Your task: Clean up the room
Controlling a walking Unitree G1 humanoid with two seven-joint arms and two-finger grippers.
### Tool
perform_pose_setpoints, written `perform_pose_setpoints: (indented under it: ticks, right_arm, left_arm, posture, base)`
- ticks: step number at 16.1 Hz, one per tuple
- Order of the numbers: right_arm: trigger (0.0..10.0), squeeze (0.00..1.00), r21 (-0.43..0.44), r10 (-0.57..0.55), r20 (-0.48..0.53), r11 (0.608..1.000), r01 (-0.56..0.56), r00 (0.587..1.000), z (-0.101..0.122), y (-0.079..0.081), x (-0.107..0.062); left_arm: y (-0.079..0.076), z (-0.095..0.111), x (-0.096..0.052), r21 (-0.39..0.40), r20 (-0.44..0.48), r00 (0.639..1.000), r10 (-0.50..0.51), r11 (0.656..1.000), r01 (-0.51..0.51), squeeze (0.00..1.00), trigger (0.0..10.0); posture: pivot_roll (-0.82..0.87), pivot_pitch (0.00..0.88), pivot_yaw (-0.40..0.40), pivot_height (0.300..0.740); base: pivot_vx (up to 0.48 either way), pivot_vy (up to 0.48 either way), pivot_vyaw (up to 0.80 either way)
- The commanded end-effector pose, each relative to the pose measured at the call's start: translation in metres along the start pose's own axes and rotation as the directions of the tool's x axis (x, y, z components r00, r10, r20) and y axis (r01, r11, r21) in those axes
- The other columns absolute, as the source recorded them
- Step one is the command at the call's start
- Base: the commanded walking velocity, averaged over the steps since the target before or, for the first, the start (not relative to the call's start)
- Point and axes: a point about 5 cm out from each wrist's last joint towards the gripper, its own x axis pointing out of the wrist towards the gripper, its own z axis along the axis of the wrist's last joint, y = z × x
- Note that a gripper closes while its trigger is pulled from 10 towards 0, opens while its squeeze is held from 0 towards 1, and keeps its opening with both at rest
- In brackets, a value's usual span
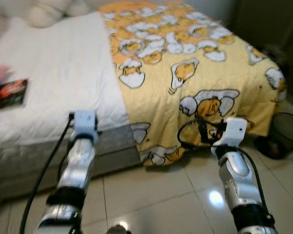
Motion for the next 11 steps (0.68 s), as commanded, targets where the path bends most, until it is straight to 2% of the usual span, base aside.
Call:
perform_pose_setpoints:
  ticks: [1, 4, 5, 6, 7, 9, 10, 11]
  right_arm:
    - [10.0, 0.00, -0.004, -0.016, 0.007, 1.000, 0.016, 1.000, 0.001, -0.006, -0.001]
    - [10.0, 0.00, -0.001, -0.014, 0.001, 1.000, 0.014, 1.000, -0.004, -0.005, -0.005]
    - [10.0, 0.00, -0.040, 0.020, -0.022, 0.999, -0.021, 1.000, -0.010, -0.005, -0.016]
    - [10.0, 0.00, -0.074, 0.047, -0.052, 0.996, -0.051, 0.998, -0.017, -0.008, -0.028]
    - [10.0, 0.00, -0.112, 0.065, -0.093, 0.991, -0.075, 0.994, -0.024, -0.011, -0.032]
    - [10.0, 0.00, -0.203, 0.104, -0.131, 0.970, -0.130, 0.986, -0.028, -0.007, -0.029]
    - [10.0, 0.00, -0.234, 0.119, -0.146, 0.961, -0.151, 0.982, -0.029, -0.002, -0.026]
    - [10.0, 0.00, -0.227, 0.123, -0.159, 0.961, -0.158, 0.980, -0.029, 0.002, -0.023]
  left_arm:
    - [-0.009, 0.001, 0.000, -0.004, -0.017, 1.000, -0.025, 1.000, 0.025, 0.00, 10.0]
    - [-0.016, -0.003, -0.006, 0.000, -0.010, 0.994, -0.106, 0.994, 0.106, 0.00, 10.0]
    - [-0.017, -0.004, -0.016, 0.021, 0.025, 0.982, -0.189, 0.982, 0.188, 0.00, 10.0]
    - [-0.010, 0.001, -0.021, 0.041, 0.075, 0.980, -0.184, 0.983, 0.181, 0.00, 10.0]
    - [-0.007, 0.004, -0.021, 0.006, 0.078, 0.986, -0.146, 0.989, 0.146, 0.00, 10.0]
    - [-0.010, 0.005, -0.023, -0.011, 0.076, 0.990, -0.121, 0.992, 0.122, 0.00, 10.0]
    - [-0.011, 0.003, -0.024, -0.024, 0.057, 0.992, -0.109, 0.994, 0.110, 0.00, 10.0]
    - [-0.015, 0.001, -0.025, -0.035, 0.035, 0.993, -0.116, 0.993, 0.117, 0.00, 10.0]
  posture:
    - [-0.01, 0.000, 0.068, 0.740]
    - [-0.01, 0.000, 0.070, 0.740]
    - [0.00, 0.000, 0.059, 0.740]
    - [0.00, 0.000, 0.051, 0.740]
    - [0.01, 0.000, 0.041, 0.740]
    - [0.01, 0.000, 0.036, 0.740]
    - [0.01, 0.000, 0.034, 0.740]
    - [0.01, 0.000, 0.033, 0.740]
  base:
    - [0.000, -0.472, 0.48]
    - [0.000, -0.472, 0.48]
    - [0.000, 0.000, 0.48]
    - [0.000, 0.000, 0.48]
    - [0.000, 0.000, 0.48]
    - [0.000, 0.000, 0.48]
    - [0.289, -0.379, 0.48]
    - [0.319, -0.356, 0.48]
